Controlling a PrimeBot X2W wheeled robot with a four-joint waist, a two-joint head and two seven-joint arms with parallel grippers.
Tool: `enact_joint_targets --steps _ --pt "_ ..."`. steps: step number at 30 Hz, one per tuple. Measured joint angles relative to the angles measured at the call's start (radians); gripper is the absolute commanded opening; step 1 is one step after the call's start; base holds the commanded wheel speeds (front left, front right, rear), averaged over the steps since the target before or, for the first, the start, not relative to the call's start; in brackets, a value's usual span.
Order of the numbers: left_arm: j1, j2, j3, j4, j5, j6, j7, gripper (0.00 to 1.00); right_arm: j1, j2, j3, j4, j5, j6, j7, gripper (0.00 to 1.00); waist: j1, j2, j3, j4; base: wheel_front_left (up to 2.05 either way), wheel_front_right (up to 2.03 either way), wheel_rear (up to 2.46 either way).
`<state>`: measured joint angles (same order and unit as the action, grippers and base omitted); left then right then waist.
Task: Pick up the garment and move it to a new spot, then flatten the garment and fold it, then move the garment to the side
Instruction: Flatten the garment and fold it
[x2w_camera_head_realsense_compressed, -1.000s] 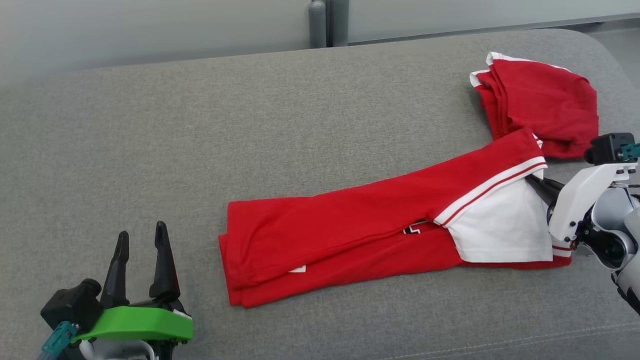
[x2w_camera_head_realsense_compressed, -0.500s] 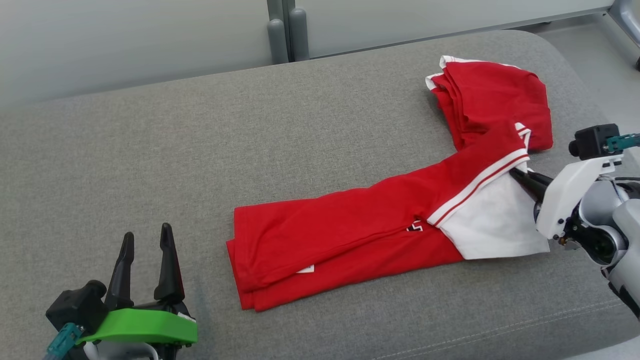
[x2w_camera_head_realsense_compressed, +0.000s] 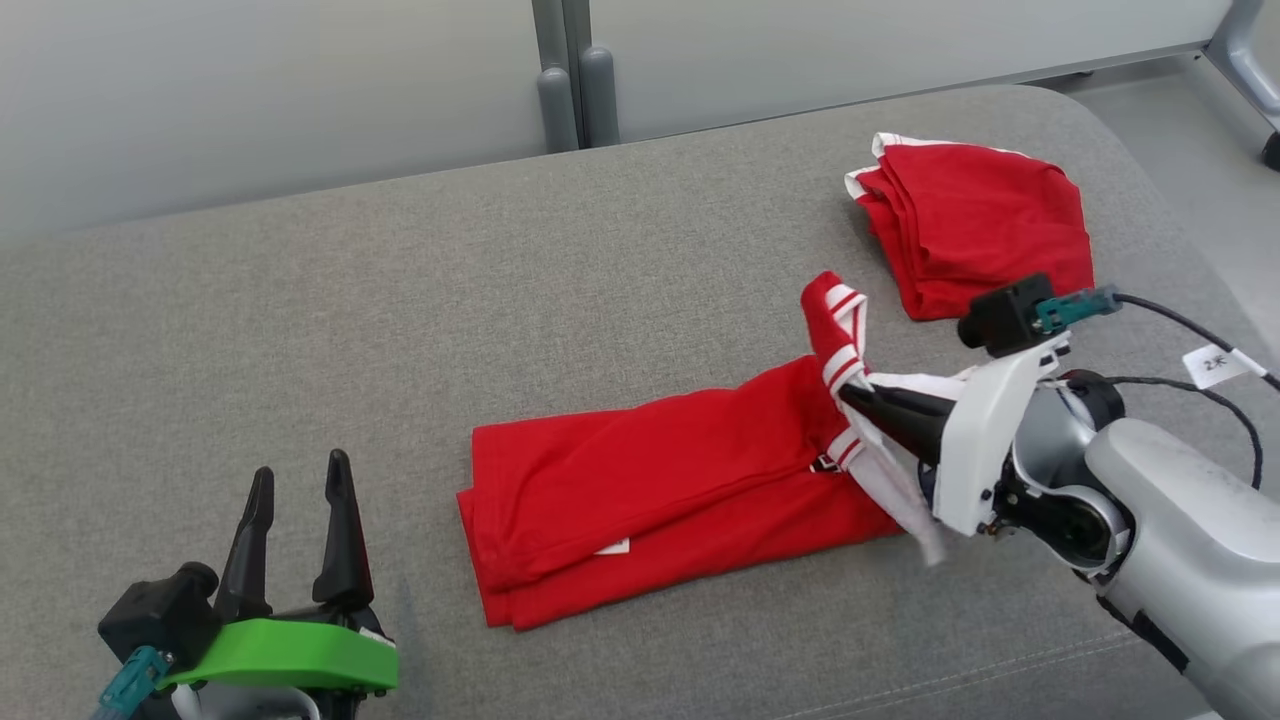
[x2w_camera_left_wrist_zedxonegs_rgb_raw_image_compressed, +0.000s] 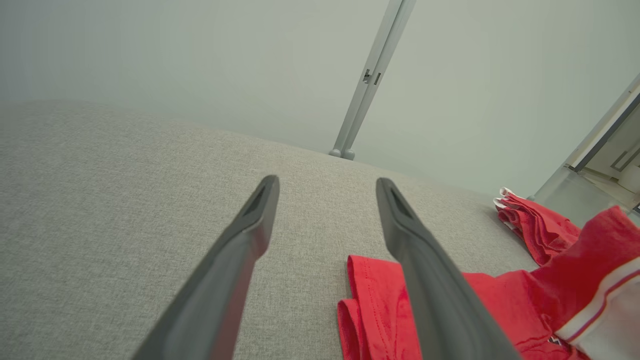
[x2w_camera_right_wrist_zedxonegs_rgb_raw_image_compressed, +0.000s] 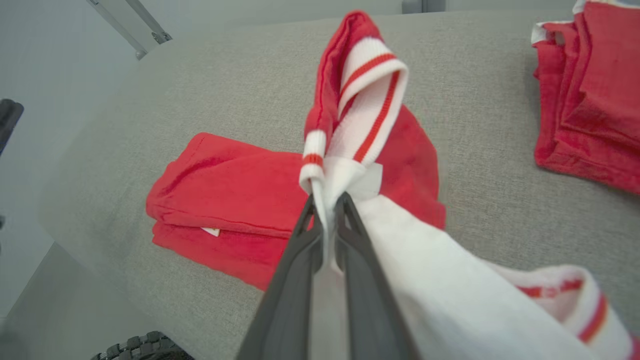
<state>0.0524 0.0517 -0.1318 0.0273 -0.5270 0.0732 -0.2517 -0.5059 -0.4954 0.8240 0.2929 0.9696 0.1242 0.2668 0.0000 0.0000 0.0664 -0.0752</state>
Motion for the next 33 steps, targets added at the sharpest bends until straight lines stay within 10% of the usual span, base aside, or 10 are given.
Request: enact_joint_targets --steps 14,33 --pt "0.003 -0.002 -0.019 0.006 -0.007 -0.003 0.000 1.00 -0.064 0.139 0.099 -0.072 0.017 0.000 0.044 0.00 0.0000 0.0000 -0.030 0.038 0.00 0.00 0.00" --pt "-0.003 -0.004 -0.104 0.022 -0.023 -0.021 0.000 1.00 -0.108 0.272 0.124 0.133 -0.004 -0.035 0.061 0.00 0.0000 0.0000 -0.011 0.207 0.00 0.00 0.00"
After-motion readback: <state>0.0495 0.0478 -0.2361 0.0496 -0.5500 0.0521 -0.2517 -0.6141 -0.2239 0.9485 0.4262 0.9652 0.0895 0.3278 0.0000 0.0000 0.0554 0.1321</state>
